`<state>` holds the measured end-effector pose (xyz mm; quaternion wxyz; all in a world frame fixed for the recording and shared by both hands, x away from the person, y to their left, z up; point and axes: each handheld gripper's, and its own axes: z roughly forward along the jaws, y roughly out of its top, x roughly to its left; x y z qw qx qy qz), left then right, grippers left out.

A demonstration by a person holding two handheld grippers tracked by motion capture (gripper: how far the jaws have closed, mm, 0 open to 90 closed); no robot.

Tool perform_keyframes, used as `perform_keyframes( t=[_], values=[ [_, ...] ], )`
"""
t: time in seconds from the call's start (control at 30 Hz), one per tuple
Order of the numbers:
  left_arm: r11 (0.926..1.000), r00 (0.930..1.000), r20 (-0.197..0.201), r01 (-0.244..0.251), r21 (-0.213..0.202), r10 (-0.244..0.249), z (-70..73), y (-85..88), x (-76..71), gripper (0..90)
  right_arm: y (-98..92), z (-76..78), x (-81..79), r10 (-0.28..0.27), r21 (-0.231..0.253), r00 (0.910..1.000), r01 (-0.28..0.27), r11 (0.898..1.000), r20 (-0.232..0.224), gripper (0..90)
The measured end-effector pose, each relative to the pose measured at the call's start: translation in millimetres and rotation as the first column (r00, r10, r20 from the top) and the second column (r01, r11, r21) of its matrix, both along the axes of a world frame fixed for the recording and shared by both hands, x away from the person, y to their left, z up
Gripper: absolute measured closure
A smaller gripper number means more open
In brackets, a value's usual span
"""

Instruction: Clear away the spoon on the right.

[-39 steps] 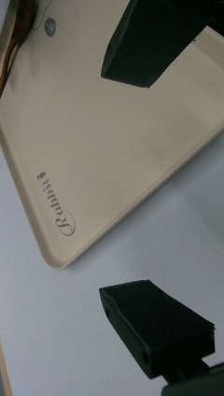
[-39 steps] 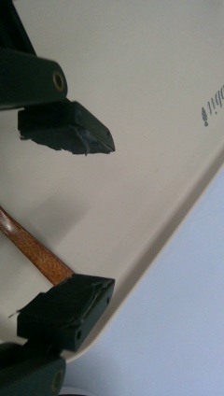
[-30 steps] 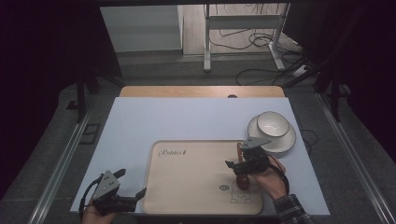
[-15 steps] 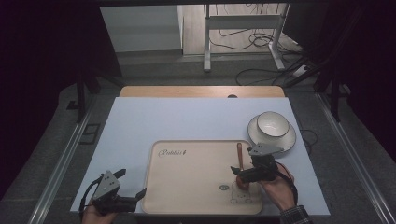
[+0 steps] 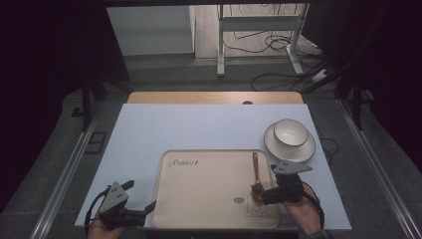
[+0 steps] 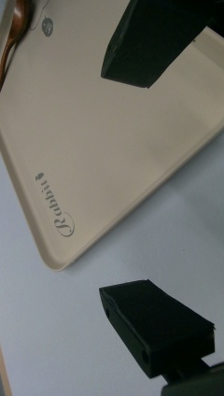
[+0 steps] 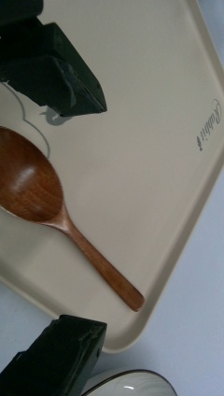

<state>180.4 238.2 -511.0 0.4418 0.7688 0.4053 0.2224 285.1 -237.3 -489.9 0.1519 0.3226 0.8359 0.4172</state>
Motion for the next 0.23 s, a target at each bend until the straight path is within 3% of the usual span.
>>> perform_keyframes(
  t=[0.23],
  values=[
    [1.0000,1.0000,0.000,0.000,-0.001,0.000,0.0,-0.8,0.7,0.6,-7.7,-3.5,-6.2,-0.005,-0.025,0.9999,0.005,1.000,-0.015,0.0]
  ],
)
